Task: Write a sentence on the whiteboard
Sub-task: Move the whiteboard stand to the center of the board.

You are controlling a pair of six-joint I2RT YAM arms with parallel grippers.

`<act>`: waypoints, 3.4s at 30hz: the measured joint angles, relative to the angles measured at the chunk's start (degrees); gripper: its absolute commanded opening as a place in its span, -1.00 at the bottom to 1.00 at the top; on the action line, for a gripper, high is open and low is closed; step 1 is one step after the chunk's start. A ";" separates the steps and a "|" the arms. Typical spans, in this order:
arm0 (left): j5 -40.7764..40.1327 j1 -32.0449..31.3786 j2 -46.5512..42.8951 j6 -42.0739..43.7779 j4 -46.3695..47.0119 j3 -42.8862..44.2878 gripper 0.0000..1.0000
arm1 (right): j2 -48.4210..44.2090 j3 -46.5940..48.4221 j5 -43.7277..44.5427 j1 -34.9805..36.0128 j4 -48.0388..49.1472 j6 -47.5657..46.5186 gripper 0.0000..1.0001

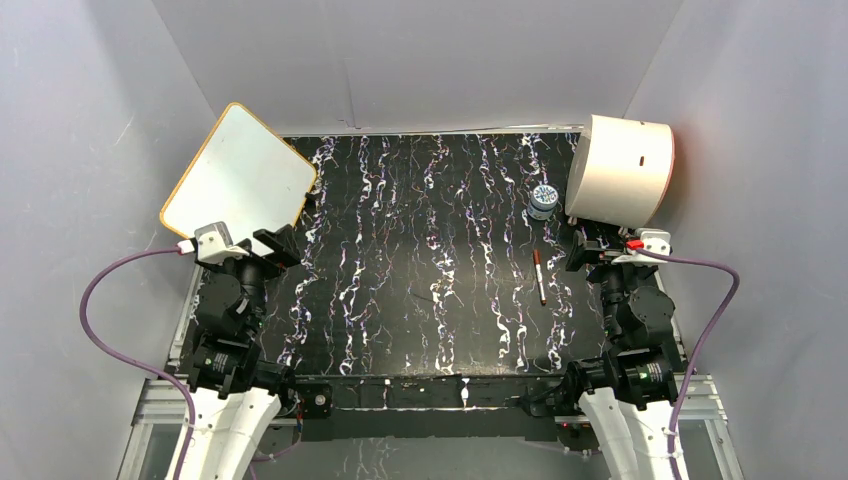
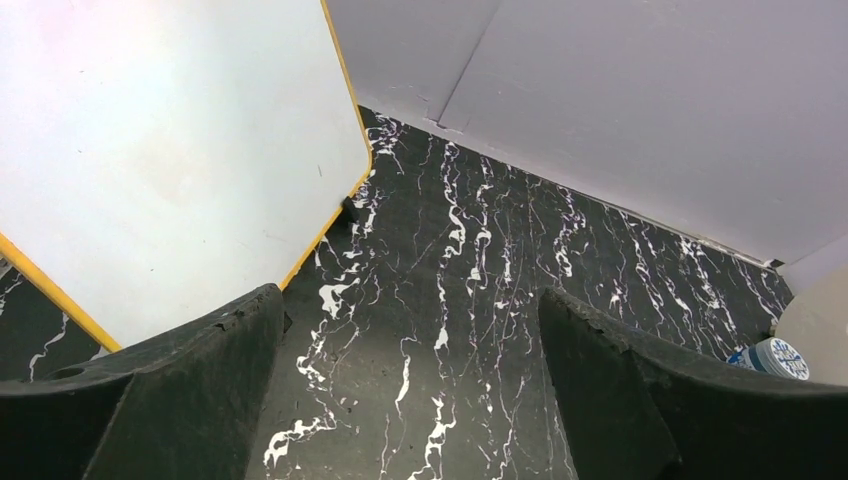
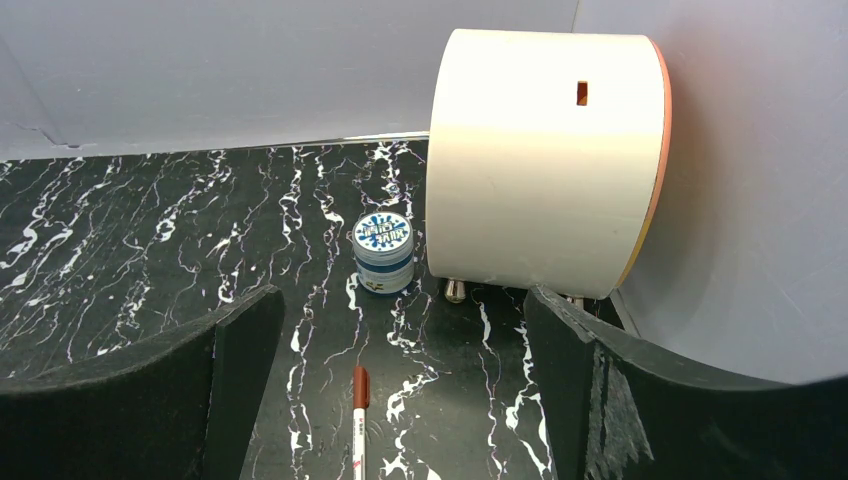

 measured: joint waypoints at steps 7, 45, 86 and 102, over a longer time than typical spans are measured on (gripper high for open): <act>-2.14 0.42 1.07 -0.50 -0.66 0.00 0.90 | 0.00 0.00 -0.04 0.00 0.00 0.00 0.97; -12.57 1.18 50.25 -26.45 -19.47 15.10 0.88 | 0.02 -0.02 0.46 2.45 1.36 0.20 0.97; -20.22 5.14 83.38 -43.08 -16.35 27.43 -0.06 | -1.11 -1.95 1.99 7.13 4.76 0.13 0.97; -19.93 6.82 82.01 -41.07 -12.57 24.83 -1.00 | -1.11 -1.95 1.95 7.19 4.76 0.13 0.97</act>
